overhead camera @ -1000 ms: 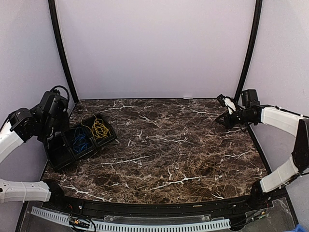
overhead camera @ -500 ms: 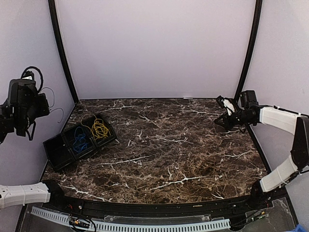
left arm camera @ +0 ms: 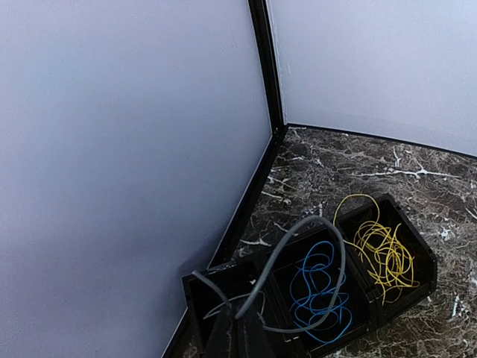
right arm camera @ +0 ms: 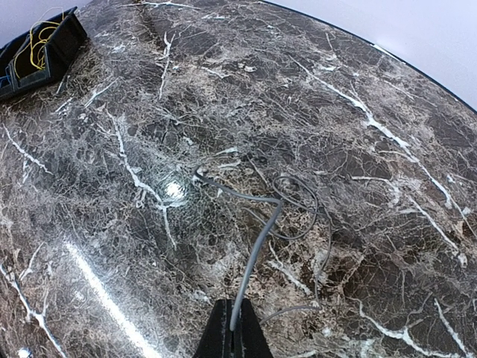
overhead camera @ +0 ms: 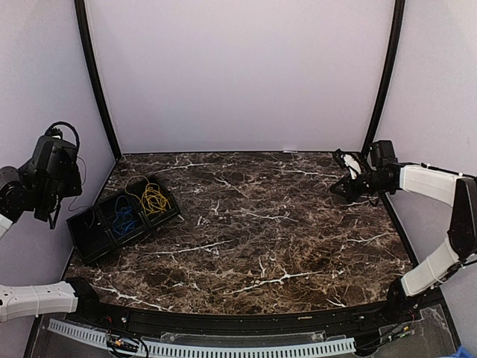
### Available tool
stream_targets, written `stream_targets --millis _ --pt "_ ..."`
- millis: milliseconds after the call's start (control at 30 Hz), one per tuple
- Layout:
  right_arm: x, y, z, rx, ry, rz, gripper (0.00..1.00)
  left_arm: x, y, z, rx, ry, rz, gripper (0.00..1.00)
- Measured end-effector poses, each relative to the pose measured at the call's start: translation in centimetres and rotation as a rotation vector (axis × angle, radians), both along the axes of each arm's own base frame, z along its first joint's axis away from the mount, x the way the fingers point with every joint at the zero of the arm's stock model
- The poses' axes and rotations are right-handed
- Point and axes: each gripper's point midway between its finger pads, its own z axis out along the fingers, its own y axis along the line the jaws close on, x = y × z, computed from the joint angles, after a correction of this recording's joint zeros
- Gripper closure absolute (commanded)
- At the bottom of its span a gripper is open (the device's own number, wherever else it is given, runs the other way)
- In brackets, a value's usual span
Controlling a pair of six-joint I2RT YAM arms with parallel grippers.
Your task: Untangle the cables
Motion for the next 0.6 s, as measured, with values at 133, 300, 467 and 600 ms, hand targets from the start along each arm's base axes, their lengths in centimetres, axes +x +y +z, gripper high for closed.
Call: stream_targets --millis 133,300,467,600 --pt "0.0 0.0 -0.1 0.0 0.003 0.004 1.0 0.0 0.2 -2.0 0.004 0.04 0.017 1.0" --pt "0.0 0.1 -0.1 0.002 0.003 0.007 1.0 0.5 0.8 -4.3 -0.024 0.082 0.071 1.0" --pt "-0.1 0.1 -0.1 0.004 0.003 0.01 1.0 1.2 1.5 -6.5 -0.051 0.139 0.147 1.0" --pt "-0.1 0.2 0.0 0.01 0.003 0.016 1.0 1.6 1.6 -7.3 -0.064 0.156 0.177 1.0"
